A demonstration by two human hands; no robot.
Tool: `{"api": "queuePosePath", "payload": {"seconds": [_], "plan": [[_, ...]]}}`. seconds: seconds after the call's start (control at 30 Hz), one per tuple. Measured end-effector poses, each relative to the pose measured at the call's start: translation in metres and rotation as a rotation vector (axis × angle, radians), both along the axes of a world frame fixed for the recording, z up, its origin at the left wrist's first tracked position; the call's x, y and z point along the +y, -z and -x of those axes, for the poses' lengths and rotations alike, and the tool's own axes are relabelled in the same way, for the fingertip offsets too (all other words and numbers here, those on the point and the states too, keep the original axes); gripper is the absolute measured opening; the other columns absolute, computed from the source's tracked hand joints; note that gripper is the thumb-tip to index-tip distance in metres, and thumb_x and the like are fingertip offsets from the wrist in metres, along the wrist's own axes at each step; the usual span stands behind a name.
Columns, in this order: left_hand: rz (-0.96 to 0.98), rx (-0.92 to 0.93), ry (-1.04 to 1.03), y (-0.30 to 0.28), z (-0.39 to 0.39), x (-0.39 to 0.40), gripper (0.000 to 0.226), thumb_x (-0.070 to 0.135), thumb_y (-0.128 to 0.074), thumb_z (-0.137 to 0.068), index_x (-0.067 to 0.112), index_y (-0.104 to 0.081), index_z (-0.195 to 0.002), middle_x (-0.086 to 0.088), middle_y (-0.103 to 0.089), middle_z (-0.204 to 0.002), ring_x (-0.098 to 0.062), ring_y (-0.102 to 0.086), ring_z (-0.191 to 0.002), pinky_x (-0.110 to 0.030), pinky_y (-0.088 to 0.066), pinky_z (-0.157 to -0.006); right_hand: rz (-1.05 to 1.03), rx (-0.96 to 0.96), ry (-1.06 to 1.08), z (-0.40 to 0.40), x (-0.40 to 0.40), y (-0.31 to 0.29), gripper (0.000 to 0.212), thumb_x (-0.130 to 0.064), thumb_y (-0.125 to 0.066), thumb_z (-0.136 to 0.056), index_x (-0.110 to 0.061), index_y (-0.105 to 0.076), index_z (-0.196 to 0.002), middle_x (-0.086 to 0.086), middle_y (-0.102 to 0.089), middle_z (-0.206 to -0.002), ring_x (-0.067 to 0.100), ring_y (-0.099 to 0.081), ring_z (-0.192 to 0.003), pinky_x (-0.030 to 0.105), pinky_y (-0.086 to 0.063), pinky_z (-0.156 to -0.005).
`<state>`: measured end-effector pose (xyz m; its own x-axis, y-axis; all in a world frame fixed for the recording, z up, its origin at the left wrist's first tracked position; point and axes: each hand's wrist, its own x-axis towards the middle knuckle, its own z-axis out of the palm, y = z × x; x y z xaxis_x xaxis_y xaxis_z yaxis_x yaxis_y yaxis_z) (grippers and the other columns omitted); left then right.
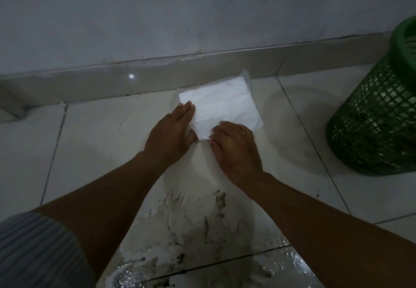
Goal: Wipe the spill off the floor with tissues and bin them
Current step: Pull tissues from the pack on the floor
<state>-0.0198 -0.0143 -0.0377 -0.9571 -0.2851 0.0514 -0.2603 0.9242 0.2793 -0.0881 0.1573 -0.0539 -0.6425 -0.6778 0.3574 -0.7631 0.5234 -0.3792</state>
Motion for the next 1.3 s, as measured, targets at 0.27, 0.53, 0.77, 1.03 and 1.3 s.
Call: {"api": "queuePosePath", "payload": {"seconds": [0.27,0.53,0.77,1.03,1.3], "plan": [[0.042,-0.023,-0.01,0.003,0.003,-0.001,0.072,0.046,-0.051,-0.097,0.013,-0.023,-0.155,-0.006,-0.023,-0.162,-0.029,-0.035,-0.143,-0.042,-0.034,-0.113,0.178,0.118,0.044,-0.003,0.01,-0.014,0.025,-0.012,-0.062,-0.091,0.0,-0.07,-0.111,0.017,-0.072,-0.113,0.028,-0.066,-0.11,0.031,-0.039,-0.105],[0.016,0.067,-0.017,0.0,0.011,-0.002,0.062,0.043,-0.05,-0.098,0.008,-0.037,-0.148,-0.01,-0.036,-0.156,-0.027,-0.037,-0.142,-0.042,-0.036,-0.112,0.22,-0.002,-0.01,-0.002,0.012,-0.023,0.012,-0.006,-0.06,-0.095,0.001,-0.066,-0.101,0.016,-0.072,-0.092,0.03,-0.07,-0.083,0.032,-0.054,-0.088],[-0.002,0.081,0.076,0.004,0.023,-0.004,0.054,0.035,-0.049,-0.1,0.018,-0.037,-0.15,-0.002,-0.032,-0.159,-0.021,-0.026,-0.148,-0.04,-0.028,-0.116,0.226,-0.105,0.01,0.002,0.017,-0.029,0.014,-0.014,-0.056,-0.1,-0.003,-0.065,-0.103,0.008,-0.068,-0.074,0.02,-0.063,-0.062,0.013,-0.035,-0.059],[-0.018,0.082,0.009,0.004,0.025,-0.007,0.057,0.041,-0.056,-0.096,0.019,-0.042,-0.147,0.001,-0.039,-0.155,-0.02,-0.035,-0.144,-0.04,-0.034,-0.112,0.35,-0.077,0.022,0.0,0.028,-0.032,0.013,-0.012,-0.055,-0.099,-0.003,-0.064,-0.103,0.006,-0.065,-0.069,0.018,-0.059,-0.056,0.023,-0.046,-0.053],[0.013,0.063,-0.052,0.004,0.031,-0.005,0.055,0.038,-0.057,-0.096,0.015,-0.044,-0.145,-0.006,-0.042,-0.153,-0.031,-0.044,-0.138,-0.046,-0.043,-0.102,0.467,-0.153,0.119,-0.015,0.05,-0.033,0.012,-0.016,-0.053,-0.099,-0.01,-0.063,-0.105,-0.004,-0.062,-0.071,0.009,-0.056,-0.058,0.018,-0.043,-0.053]]}}
